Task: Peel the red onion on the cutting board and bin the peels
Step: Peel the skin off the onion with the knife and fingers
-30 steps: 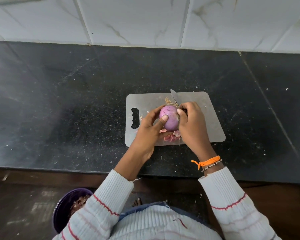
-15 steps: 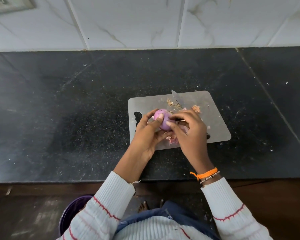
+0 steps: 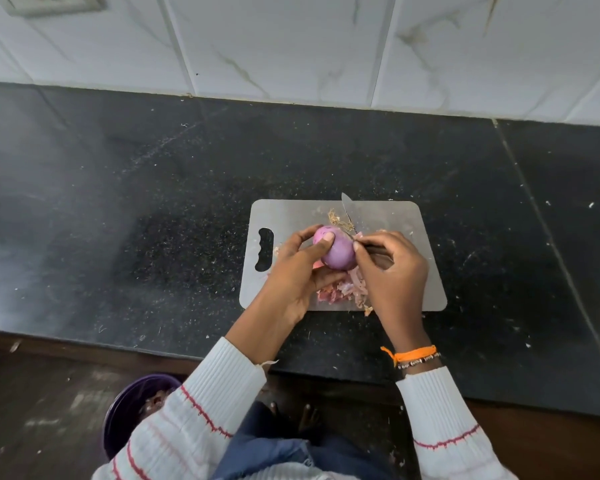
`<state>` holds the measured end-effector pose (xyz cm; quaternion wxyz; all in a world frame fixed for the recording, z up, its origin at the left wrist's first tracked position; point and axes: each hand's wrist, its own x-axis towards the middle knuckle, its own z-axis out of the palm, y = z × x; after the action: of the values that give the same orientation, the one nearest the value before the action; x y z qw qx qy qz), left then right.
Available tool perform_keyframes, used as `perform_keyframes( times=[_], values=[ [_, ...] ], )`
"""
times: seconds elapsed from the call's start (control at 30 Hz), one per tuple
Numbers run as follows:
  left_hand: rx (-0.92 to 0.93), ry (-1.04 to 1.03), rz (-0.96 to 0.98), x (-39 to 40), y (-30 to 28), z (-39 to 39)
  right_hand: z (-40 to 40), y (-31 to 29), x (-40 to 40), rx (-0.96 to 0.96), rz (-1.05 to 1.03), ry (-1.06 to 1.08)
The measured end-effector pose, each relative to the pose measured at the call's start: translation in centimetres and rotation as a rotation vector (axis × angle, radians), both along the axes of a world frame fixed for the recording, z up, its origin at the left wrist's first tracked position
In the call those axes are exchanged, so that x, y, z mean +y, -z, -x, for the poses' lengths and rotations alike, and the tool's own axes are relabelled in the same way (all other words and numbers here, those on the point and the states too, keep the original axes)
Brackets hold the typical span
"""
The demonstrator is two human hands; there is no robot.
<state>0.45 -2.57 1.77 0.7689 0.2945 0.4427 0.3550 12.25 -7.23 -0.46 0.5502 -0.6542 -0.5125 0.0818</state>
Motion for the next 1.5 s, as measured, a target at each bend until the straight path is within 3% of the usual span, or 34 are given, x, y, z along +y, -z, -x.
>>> perform_keyframes(
  times=[0.23, 0.37, 0.63, 0.8, 0.97, 1.07, 1.23, 1.4, 1.5],
  values=[
    [0.039, -0.014, -0.024, -0.4, 0.0, -1.7, -0.7, -0.2, 0.0, -0.022, -0.007, -0.07],
    [0.072, -0.054, -0.02, -0.5, 0.0, -2.0, -0.9, 0.1, 0.6, 0.082, -0.007, -0.053],
    [0.043, -0.094, 0.02, 0.0, 0.0, -1.2, -0.8, 1.2, 1.1, -0.016, 0.036, -0.042],
    [0.01, -0.061, 0.052, 0.3, -0.3, -0.8, -1.8, 1.3, 1.1, 0.092, 0.139, -0.041],
    [-0.017, -0.071, 0.152, 1.0, -0.4, -0.7, -2.3, 0.3, 0.8, 0.5, 0.259, -0.359],
    [-0.019, -0.047, 0.164, 1.4, -0.4, -0.6, -2.3, -0.2, 0.7, 0.51, 0.253, -0.457],
    [0.006, 0.005, 0.127, 1.7, -0.7, -0.8, -1.6, -0.7, 1.4, 0.401, 0.155, -0.35],
    [0.064, 0.059, 0.026, 1.9, -0.2, -0.7, -1.0, -0.7, 1.9, 0.536, 0.098, -0.239],
    [0.077, 0.054, -0.016, 1.8, 0.0, -0.8, -1.3, -0.3, 2.1, 0.463, 0.101, -0.176]
  ],
)
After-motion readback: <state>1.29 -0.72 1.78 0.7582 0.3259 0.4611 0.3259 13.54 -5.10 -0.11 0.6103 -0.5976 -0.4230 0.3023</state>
